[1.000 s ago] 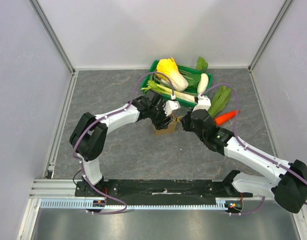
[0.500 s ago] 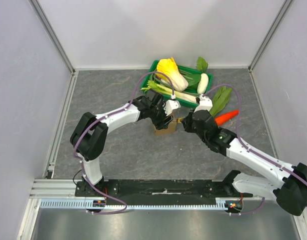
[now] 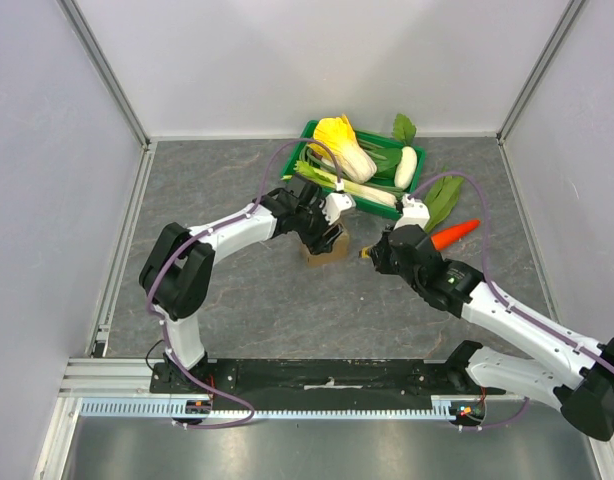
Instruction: Unpack the express box
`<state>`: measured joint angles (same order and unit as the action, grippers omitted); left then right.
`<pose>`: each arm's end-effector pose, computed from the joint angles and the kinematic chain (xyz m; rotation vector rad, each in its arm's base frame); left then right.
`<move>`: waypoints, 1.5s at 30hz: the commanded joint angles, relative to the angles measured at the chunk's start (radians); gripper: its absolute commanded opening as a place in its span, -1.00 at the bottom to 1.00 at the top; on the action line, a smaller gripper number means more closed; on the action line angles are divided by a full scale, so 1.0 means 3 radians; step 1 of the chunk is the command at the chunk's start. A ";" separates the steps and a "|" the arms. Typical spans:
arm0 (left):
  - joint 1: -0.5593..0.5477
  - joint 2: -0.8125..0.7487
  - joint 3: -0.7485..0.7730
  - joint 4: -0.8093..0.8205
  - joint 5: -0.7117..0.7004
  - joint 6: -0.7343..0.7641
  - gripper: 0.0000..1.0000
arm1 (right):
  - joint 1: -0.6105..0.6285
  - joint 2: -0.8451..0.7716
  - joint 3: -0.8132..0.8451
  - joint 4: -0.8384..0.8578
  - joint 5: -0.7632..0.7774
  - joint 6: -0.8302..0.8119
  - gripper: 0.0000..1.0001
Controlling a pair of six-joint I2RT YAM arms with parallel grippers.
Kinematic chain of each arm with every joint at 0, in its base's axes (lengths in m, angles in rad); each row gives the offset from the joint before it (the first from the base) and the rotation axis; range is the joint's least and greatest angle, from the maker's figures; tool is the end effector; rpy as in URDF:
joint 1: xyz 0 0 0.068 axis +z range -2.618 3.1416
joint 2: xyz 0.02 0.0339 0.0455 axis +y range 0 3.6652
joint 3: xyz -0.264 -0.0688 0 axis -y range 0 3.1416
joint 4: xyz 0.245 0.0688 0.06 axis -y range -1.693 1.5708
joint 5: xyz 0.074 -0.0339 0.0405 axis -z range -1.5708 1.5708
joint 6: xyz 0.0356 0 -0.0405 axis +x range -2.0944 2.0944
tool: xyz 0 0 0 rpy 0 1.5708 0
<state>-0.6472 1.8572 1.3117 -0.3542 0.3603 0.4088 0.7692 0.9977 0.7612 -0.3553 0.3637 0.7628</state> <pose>0.3130 -0.2523 0.2069 1.3766 2.0496 -0.5477 0.1655 0.1426 0.2764 0.2039 2.1528 0.5096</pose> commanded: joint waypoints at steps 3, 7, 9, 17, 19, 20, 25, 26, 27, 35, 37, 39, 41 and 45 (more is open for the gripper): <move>0.0045 -0.0330 0.0081 -0.0144 0.0368 -0.0258 0.58 | 0.0003 0.0049 0.0147 -0.0007 0.0091 0.0004 -1.00; 0.0045 -0.0535 0.0046 -0.0042 0.0471 -0.0319 0.75 | 0.0003 0.0130 0.0157 -0.0007 0.0091 -0.0017 -1.00; 0.0045 -0.0607 -0.0011 0.0020 0.0507 -0.0325 0.78 | 0.0003 0.0156 0.0162 0.0008 0.0091 -0.0027 -1.00; 0.0096 -0.1164 -0.0394 0.0459 -0.0293 -0.0636 0.90 | 0.0008 0.0310 0.0132 0.0105 -0.0010 -0.0006 -1.00; 0.0112 -0.1256 -0.0410 0.0536 -0.0683 -0.0963 0.99 | 0.0013 0.0360 0.0065 0.0213 -0.0041 0.0029 -1.00; 0.0117 -0.1282 -0.0399 0.0516 -0.1115 -0.1045 0.99 | 0.0013 0.0381 0.0050 0.0248 -0.0052 0.0040 -1.00; 0.0331 -0.1053 -0.0226 0.0256 -0.1120 -0.1509 0.80 | 0.0023 0.0616 0.0050 0.0509 -0.0077 0.0080 -1.00; 0.0484 -0.0991 -0.0225 0.0179 -0.0932 -0.1627 0.66 | 0.0023 0.0642 0.0055 0.0585 -0.0052 0.0096 -1.00; 0.0576 -0.0854 -0.0220 0.0153 -0.0814 -0.1907 0.41 | 0.0023 0.0698 0.0070 0.0622 -0.0001 0.0121 -1.00; 0.0991 -0.0336 -0.0241 0.0086 -0.0127 -0.2855 -0.03 | 0.0023 0.1000 0.0264 0.0806 0.0194 0.0091 -1.00; 0.0991 -0.0245 -0.0215 0.0086 -0.0117 -0.2871 -0.04 | 0.0028 0.1097 0.0305 0.0832 0.0209 0.0055 -1.00; 0.0996 -0.0198 -0.0215 0.0112 0.0026 -0.2881 -0.07 | 0.0023 0.1173 0.0362 0.0872 0.0224 0.0019 -1.00; 0.0997 -0.0172 -0.0241 0.0132 0.0179 -0.2907 -0.08 | 0.0018 0.1214 0.0402 0.0949 0.0224 -0.0006 -1.00; 0.0997 -0.0254 -0.0435 0.0275 0.0465 -0.3009 -0.09 | 0.0018 0.1383 0.0525 0.1056 0.0169 -0.0108 -1.00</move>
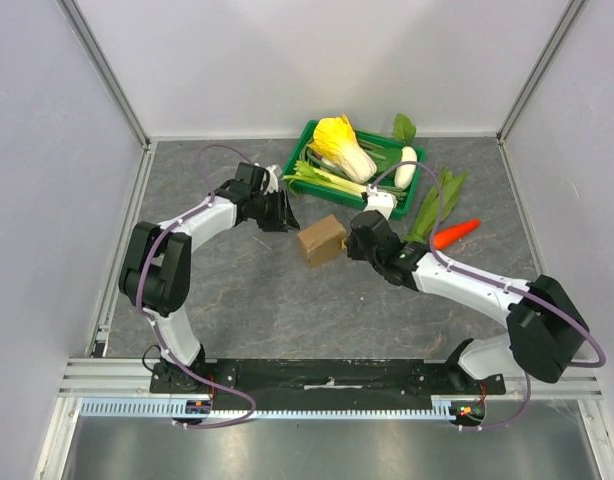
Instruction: Unpack the express box
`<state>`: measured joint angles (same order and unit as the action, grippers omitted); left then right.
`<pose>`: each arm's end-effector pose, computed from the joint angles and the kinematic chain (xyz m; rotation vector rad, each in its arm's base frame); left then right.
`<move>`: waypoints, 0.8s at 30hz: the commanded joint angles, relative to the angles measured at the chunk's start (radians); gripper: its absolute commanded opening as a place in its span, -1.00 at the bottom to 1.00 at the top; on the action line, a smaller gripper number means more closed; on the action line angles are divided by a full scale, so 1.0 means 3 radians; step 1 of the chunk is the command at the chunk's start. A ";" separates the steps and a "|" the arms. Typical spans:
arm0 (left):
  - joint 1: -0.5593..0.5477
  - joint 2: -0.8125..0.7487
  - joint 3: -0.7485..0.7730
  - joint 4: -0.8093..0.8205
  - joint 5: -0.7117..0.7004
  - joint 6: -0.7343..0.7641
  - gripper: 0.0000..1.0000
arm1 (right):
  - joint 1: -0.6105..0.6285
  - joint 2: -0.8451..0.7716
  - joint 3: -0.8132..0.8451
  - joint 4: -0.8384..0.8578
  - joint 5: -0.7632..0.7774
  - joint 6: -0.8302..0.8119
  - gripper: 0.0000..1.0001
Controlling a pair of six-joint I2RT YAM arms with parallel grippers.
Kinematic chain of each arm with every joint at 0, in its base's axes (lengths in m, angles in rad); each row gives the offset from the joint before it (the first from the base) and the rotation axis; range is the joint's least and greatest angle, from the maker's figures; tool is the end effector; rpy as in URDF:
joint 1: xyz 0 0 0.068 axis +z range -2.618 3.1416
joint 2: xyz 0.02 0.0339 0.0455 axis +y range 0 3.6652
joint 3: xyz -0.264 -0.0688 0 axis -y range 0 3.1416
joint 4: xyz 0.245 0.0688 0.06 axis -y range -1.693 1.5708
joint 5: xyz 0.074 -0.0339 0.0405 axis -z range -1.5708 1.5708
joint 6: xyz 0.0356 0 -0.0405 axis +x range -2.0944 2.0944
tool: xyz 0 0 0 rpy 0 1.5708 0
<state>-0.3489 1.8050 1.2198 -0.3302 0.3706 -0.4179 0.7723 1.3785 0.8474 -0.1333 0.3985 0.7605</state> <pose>0.3564 -0.1434 0.2000 0.0748 2.5668 -0.7714 0.2211 0.1961 0.2344 0.2030 2.1974 0.4223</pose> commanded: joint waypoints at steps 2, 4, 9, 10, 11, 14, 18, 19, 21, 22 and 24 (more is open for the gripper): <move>0.0002 -0.0182 -0.0302 0.0348 0.0523 -0.0335 -0.09 | 0.0008 0.0181 0.0299 0.0413 -0.0014 -0.0183 -1.00; 0.0002 -0.0223 -0.0435 0.0456 0.0635 -0.0361 -0.09 | 0.0008 0.0288 0.0345 0.0419 -0.0131 -0.0274 -1.00; 0.0002 -0.0391 -0.0695 0.0507 0.0799 -0.0422 -0.15 | 0.0008 0.0569 0.0585 0.0593 -0.0555 -0.0545 -1.00; -0.0003 -0.0443 -0.0752 0.0538 0.0840 -0.0432 -0.15 | 0.0008 0.0610 0.0626 0.0603 -0.0713 -0.0596 -1.00; -0.0003 -0.0489 -0.0808 0.0589 0.0856 -0.0458 -0.15 | 0.0008 0.0656 0.0703 0.0603 -0.0811 -0.0663 -1.00; -0.0003 -0.0688 -0.1013 0.0661 0.0953 -0.0519 -0.15 | 0.0013 0.0804 0.0800 0.0649 -0.1215 -0.0796 -1.00; -0.0003 -0.0974 -0.1228 0.0590 0.0882 -0.0499 -0.16 | 0.0018 0.0856 0.0872 0.0593 -0.1359 -0.0914 -1.00; 0.0002 -0.1091 -0.1238 0.0534 0.0735 -0.0474 -0.16 | 0.0018 0.0846 0.0887 0.0542 -0.1258 -0.0929 -1.00; 0.0002 -0.1204 -0.1223 0.0370 0.0530 -0.0377 -0.18 | 0.0023 0.0790 0.0969 0.0384 -0.0895 -0.0985 -1.00; -0.0003 -0.1271 -0.1203 0.0223 0.0306 -0.0346 -0.18 | 0.0018 0.0769 0.1020 0.0246 -0.0767 -0.0986 -1.00; 0.0002 -0.1455 -0.1147 0.0104 0.0110 -0.0259 -0.19 | 0.0023 0.0677 0.1148 0.0143 -0.0430 -0.0986 -1.00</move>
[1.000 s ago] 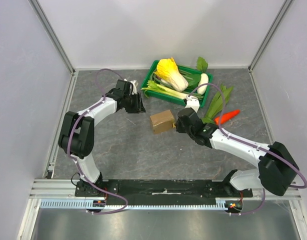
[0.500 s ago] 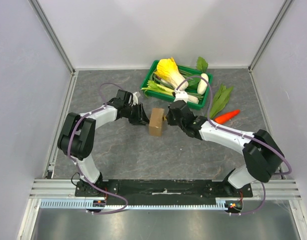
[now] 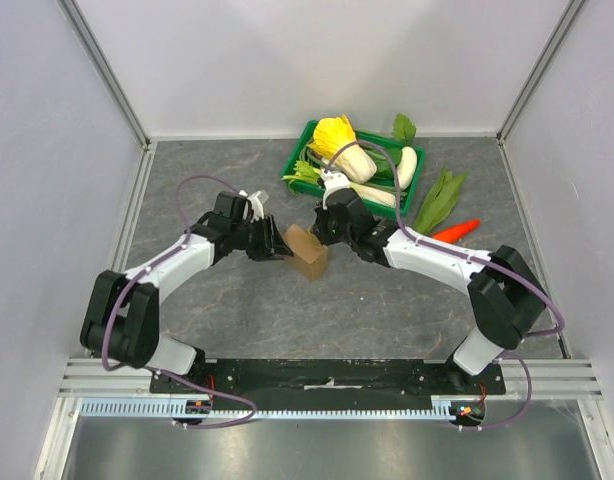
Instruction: Unpack the express box
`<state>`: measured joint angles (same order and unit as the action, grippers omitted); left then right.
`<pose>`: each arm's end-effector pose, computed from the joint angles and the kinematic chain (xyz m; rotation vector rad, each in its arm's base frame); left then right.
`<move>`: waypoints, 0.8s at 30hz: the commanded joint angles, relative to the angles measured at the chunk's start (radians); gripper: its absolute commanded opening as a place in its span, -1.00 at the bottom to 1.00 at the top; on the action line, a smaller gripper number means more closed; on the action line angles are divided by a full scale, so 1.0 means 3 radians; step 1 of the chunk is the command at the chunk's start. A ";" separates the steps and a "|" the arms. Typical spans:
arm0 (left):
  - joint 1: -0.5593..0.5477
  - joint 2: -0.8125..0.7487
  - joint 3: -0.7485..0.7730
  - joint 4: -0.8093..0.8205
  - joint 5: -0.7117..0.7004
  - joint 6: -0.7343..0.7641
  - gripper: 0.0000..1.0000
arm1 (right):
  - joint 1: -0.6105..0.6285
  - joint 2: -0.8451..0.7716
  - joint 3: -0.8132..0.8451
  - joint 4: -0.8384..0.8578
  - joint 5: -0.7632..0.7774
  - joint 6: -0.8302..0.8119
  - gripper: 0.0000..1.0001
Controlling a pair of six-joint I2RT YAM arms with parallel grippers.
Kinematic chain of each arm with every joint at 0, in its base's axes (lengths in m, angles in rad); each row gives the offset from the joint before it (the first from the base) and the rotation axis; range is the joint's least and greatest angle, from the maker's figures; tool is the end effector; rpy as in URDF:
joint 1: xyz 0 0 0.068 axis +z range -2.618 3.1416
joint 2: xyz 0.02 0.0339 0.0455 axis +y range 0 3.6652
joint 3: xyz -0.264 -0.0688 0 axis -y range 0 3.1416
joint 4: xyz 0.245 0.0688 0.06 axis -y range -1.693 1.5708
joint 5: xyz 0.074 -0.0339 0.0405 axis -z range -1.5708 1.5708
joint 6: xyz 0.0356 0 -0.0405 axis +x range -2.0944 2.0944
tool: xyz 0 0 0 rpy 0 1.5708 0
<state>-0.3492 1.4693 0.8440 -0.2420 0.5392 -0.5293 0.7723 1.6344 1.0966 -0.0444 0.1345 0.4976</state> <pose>0.2706 -0.1180 0.2017 0.0281 2.5501 -1.0306 0.2678 0.2542 0.2429 -0.2227 2.1955 0.5854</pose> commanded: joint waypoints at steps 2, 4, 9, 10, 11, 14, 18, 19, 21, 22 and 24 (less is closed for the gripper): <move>0.0003 -0.0524 0.0137 -0.0272 -0.0662 0.0164 -0.18 | 0.0018 -0.0308 0.0404 -0.0245 0.0604 -0.0089 -1.00; 0.0003 -0.0627 0.0173 -0.0272 -0.0744 0.0205 -0.15 | 0.0018 -0.0386 0.0466 -0.0327 0.0610 -0.0089 -1.00; 0.0009 -0.0567 0.0422 -0.0272 -0.0836 0.0414 0.21 | 0.0038 -0.0656 0.0395 -0.0516 0.0279 -0.0079 -1.00; 0.0014 -0.0511 0.0474 -0.0267 -0.0846 0.0435 0.25 | 0.0059 -0.0697 0.0314 -0.0537 0.0116 -0.0079 -1.00; 0.0024 -0.0455 0.0525 -0.0272 -0.0831 0.0435 0.28 | 0.0120 -0.0784 0.0267 -0.0547 0.0048 -0.0094 -1.00; 0.0095 -0.0138 0.0755 -0.0277 -0.0688 0.0399 0.29 | 0.0390 -0.0958 0.0068 -0.0496 -0.0090 -0.0216 -1.00; 0.0131 0.0246 0.1021 -0.0257 -0.0438 0.0374 0.29 | 0.0708 -0.0928 -0.0071 -0.0471 -0.0111 -0.0248 -1.00; 0.0131 0.0388 0.1052 -0.0262 -0.0397 0.0368 0.28 | 0.0764 -0.0898 -0.0096 -0.0460 -0.0096 -0.0237 -1.00; 0.0131 0.0507 0.1113 -0.0323 -0.0356 0.0363 0.13 | 0.0867 -0.0811 -0.0132 -0.0430 -0.0009 -0.0146 -1.00; 0.0136 0.0588 0.1119 -0.0343 -0.0285 0.0358 0.11 | 0.0882 -0.0780 -0.0168 -0.0389 0.0012 -0.0110 -1.00; 0.0136 0.0609 0.1047 -0.0328 -0.0167 0.0338 0.02 | 0.0918 -0.0708 -0.0204 -0.0358 0.0165 -0.0038 -1.00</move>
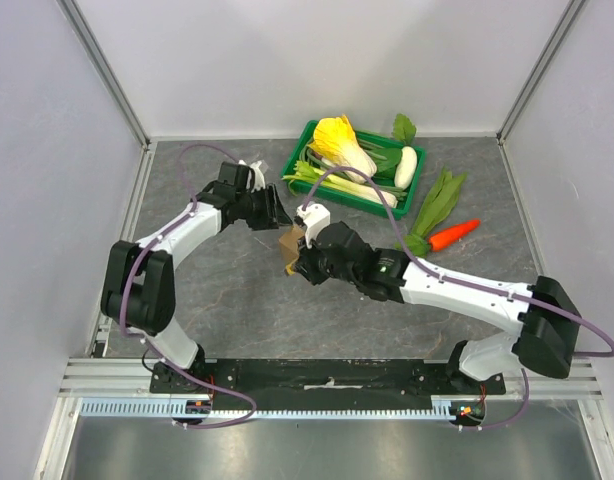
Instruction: Unpack the express box
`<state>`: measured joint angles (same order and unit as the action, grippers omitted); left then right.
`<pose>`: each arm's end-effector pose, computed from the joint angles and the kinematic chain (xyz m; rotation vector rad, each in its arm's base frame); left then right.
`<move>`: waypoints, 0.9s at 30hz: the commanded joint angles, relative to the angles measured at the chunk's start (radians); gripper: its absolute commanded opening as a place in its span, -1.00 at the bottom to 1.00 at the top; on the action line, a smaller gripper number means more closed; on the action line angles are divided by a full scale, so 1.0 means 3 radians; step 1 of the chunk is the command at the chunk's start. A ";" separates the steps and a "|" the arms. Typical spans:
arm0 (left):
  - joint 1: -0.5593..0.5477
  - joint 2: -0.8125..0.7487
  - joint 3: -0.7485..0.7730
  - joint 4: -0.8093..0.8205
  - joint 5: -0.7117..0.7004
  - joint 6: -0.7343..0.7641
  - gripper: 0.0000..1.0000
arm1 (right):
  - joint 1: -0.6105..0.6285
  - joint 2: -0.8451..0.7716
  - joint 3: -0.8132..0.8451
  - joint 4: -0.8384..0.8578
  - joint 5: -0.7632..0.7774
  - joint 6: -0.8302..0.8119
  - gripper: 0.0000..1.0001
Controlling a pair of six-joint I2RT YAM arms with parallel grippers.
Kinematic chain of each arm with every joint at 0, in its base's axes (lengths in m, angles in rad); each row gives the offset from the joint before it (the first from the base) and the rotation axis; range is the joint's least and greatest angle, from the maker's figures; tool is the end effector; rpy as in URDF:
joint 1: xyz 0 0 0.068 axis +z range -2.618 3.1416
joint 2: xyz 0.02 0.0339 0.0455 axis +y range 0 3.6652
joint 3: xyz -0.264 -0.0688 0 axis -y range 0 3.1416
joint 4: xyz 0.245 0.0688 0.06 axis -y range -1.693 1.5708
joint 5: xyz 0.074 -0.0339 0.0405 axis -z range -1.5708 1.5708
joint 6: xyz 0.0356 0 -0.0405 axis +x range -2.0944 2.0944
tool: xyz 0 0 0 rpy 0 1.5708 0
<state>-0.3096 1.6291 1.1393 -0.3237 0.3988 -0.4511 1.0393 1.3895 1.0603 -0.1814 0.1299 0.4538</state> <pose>0.3322 -0.1208 0.2371 0.0234 2.4646 -0.8238 0.1657 0.2727 0.2973 -0.5469 2.1011 0.7599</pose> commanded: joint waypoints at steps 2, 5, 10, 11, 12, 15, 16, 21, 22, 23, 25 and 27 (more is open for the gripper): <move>0.0004 0.0046 -0.0079 0.0041 0.0470 0.0026 0.00 | 0.0028 0.0154 -0.0139 0.0129 0.0303 0.0205 -1.00; 0.0009 -0.0025 -0.0228 0.0174 0.0690 -0.0066 -0.03 | 0.0028 0.0180 -0.0190 0.0094 0.0665 0.0353 -1.00; 0.0004 -0.0184 -0.0458 0.0353 0.0956 -0.0270 -0.09 | 0.0028 0.0134 -0.0257 -0.0137 0.1218 0.0650 -1.00; 0.0009 -0.0204 -0.0519 0.0393 0.1002 -0.0281 -0.10 | 0.0018 0.0114 -0.0282 -0.0152 0.1269 0.0731 -1.00; 0.0009 -0.0245 -0.0545 0.0399 0.1028 -0.0291 -0.11 | 0.0023 0.0083 -0.0328 -0.0198 0.1341 0.0788 -1.00; 0.0004 -0.0296 -0.0617 0.0389 0.1033 -0.0271 -0.18 | 0.0018 -0.0030 -0.0379 -0.0239 0.1515 0.0906 -1.00; 0.0009 -0.0337 -0.0627 0.0389 0.1038 -0.0266 -0.20 | 0.0023 -0.0080 -0.0405 -0.0290 0.1556 0.0926 -1.00; 0.0004 -0.0445 -0.0694 0.0389 0.1120 -0.0189 -0.22 | 0.0013 -0.0219 -0.0502 -0.0469 0.1801 0.1023 -1.00; 0.0004 -0.0455 -0.0689 0.0373 0.1120 -0.0148 -0.21 | 0.0008 -0.0275 -0.0522 -0.0479 0.1817 0.1039 -1.00; 0.0009 -0.0485 -0.0668 0.0368 0.1115 -0.0107 -0.21 | -0.0003 -0.0301 -0.0543 -0.0474 0.1827 0.1039 -1.00; 0.0004 -0.0506 -0.0617 0.0312 0.1094 0.0025 -0.13 | -0.0018 -0.0357 -0.0584 -0.0484 0.1853 0.1039 -1.00; -0.0001 -0.0527 -0.0495 0.0271 0.1054 0.0209 -0.01 | -0.0044 -0.0398 -0.0609 -0.0490 0.1878 0.1044 -1.00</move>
<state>-0.3092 1.5112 0.9360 -0.2398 0.6930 -0.4911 1.0405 1.3155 0.8940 -0.3187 0.6140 0.7345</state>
